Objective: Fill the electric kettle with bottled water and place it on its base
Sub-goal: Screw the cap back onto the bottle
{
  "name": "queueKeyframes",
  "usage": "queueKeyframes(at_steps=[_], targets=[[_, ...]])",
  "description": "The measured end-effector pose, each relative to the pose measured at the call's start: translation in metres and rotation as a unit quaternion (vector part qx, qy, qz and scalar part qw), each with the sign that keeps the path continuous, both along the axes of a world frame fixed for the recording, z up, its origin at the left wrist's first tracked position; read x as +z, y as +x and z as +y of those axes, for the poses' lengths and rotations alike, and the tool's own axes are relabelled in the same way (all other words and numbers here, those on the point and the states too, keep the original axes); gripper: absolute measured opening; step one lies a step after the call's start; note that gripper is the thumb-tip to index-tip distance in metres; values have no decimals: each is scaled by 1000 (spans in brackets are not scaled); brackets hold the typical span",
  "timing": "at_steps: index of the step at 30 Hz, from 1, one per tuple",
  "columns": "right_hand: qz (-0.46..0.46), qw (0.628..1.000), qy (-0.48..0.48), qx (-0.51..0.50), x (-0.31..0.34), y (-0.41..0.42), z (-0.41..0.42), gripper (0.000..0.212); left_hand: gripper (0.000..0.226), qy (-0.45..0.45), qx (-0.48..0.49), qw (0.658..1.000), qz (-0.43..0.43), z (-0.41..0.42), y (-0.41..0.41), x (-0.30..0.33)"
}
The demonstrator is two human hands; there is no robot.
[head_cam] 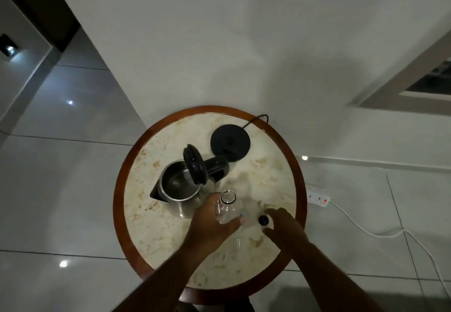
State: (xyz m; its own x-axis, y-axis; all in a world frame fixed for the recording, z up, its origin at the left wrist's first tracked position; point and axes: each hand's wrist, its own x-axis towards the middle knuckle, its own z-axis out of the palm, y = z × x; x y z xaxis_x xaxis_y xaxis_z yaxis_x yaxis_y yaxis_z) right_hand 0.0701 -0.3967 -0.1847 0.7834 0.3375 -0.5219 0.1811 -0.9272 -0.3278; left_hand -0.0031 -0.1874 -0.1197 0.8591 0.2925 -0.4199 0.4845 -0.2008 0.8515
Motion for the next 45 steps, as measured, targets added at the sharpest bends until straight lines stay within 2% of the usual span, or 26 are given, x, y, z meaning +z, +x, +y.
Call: queueKeyframes(at_steps=[3, 7, 9, 11, 13, 15, 19, 24, 29, 36, 41, 45], targets=[[-20, 1000, 19, 11, -25, 1, 6, 45, 57, 24, -40, 999, -9, -8, 15, -12], [-47, 998, 23, 31, -42, 2, 17, 16, 66, 75, -80, 994, -22, -11, 27, -21], [-33, 994, 76, -66, -32, 8, 20, 13, 71, 87, -95, 991, -22, -11, 30, -24], [-22, 960, 179, -213, -6, 20, 20, 22, 75, 97, -104, 990, -23, -11, 33, -26], [-18, 926, 267, -265, 33, 34, 19, 28, 79, 110, -117, 987, -23, -12, 38, -26], [-32, 931, 303, -201, 72, 42, 19, 30, 81, 120, -135, 983, -24, -11, 44, -27], [-81, 963, 258, 10, 128, 40, 37, 36, 73, 126, -176, 976, -36, -10, 47, -25], [-80, 963, 205, 156, 139, 35, 55, 31, 66, 109, -188, 975, -49, -16, 42, -29], [-90, 951, 124, 269, 138, 38, 54, 33, 65, 138, -206, 967, -53, -18, 39, -33], [-110, 938, 52, 325, 139, 28, 56, 32, 65, 129, -217, 966, -53, -16, 37, -37], [-140, 906, 11, 399, 151, 18, 59, 43, 62, 132, -219, 965, -51, -8, 36, -40], [-145, 921, 36, 359, 152, 19, 58, 44, 64, 130, -229, 964, -45, -8, 38, -42]])
